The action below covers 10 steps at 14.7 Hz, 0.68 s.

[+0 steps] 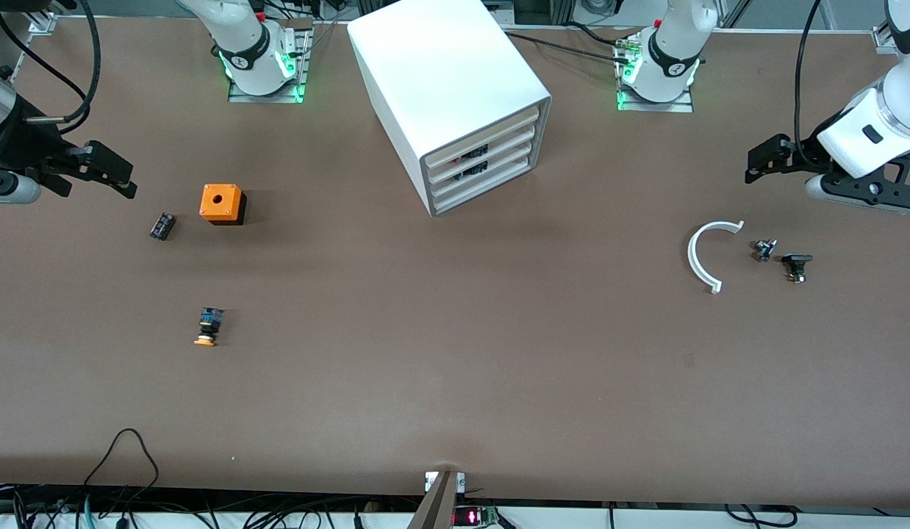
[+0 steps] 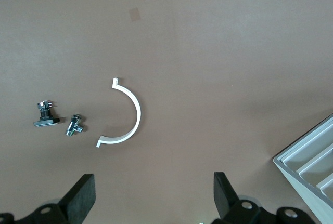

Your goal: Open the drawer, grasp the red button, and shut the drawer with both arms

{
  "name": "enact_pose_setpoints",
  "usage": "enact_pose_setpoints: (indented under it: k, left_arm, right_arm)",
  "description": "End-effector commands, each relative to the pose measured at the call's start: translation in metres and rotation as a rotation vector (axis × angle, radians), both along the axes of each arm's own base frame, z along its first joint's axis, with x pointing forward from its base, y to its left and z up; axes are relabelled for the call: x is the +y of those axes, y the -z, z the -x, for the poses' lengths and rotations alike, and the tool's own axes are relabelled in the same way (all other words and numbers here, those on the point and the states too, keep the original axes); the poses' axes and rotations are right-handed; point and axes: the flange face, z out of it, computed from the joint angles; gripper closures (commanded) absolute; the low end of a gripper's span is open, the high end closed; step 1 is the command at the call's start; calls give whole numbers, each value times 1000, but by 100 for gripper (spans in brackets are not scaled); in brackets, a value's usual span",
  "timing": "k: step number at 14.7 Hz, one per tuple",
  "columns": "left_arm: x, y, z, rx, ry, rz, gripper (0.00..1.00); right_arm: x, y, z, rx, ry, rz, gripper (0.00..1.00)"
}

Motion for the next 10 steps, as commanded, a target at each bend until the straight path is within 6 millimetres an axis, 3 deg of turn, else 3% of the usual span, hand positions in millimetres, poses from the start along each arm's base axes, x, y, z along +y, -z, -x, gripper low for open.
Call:
enact_pose_setpoints:
  k: [1,4,7,10]
  left_arm:
    - [-3,-6,4,0,-3,13,0]
    - [-2,-6,4,0,-3,13,0]
    - [-2,-6,4,0,-6,13,0]
    - [-3,-6,4,2,-7,16,0]
  right_arm:
    - [1,-4,3,-3,5,-20,1]
    - [3,-3,3,4,3,-18,1]
    - [2,28,-8,72,-10,-16,1]
    - [3,44,-15,82,7,-19,1]
